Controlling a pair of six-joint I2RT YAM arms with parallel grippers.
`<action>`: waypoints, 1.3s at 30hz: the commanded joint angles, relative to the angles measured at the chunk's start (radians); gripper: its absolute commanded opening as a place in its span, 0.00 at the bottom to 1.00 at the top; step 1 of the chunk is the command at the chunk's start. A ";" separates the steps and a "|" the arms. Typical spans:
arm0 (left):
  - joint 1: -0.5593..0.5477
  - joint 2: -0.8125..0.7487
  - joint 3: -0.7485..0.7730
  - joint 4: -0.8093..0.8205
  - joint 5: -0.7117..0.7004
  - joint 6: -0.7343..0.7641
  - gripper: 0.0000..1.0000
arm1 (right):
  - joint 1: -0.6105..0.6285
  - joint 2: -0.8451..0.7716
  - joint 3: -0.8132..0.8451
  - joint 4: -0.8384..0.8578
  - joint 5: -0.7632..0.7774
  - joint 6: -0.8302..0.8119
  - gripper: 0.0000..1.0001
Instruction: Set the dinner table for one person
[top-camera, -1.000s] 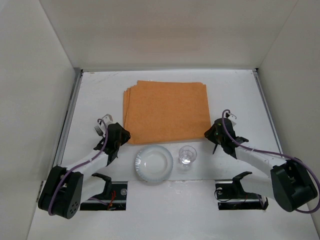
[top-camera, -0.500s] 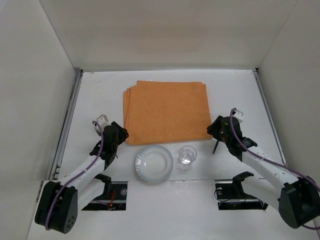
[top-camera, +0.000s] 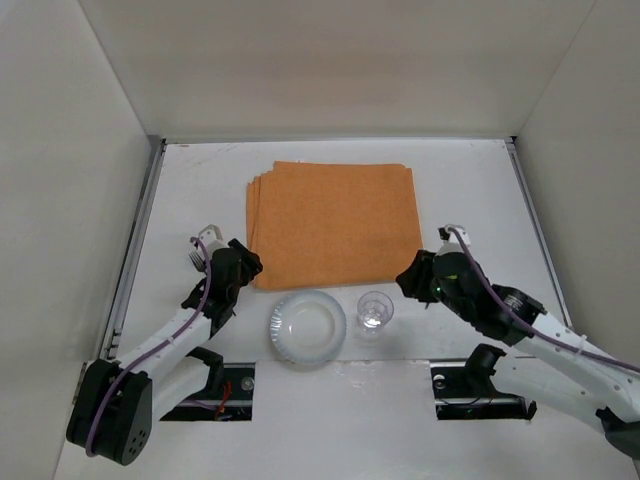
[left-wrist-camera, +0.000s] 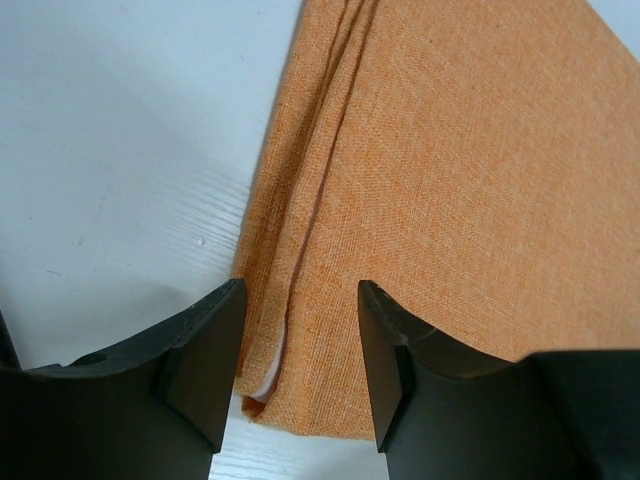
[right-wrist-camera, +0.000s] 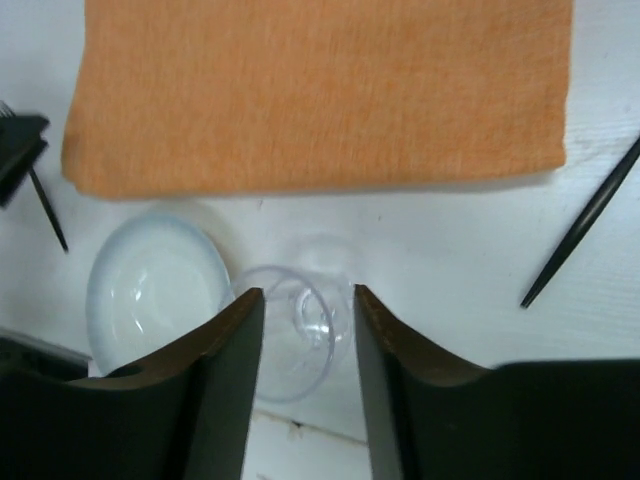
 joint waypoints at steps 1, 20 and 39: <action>-0.014 0.004 0.033 0.049 -0.022 0.018 0.46 | 0.089 0.072 0.054 -0.140 0.025 -0.026 0.50; -0.025 -0.003 0.016 0.065 -0.025 0.017 0.48 | 0.174 0.399 0.025 0.017 -0.040 -0.099 0.31; -0.033 0.023 -0.001 0.155 -0.016 -0.020 0.49 | -0.165 0.541 0.478 0.148 -0.153 -0.276 0.12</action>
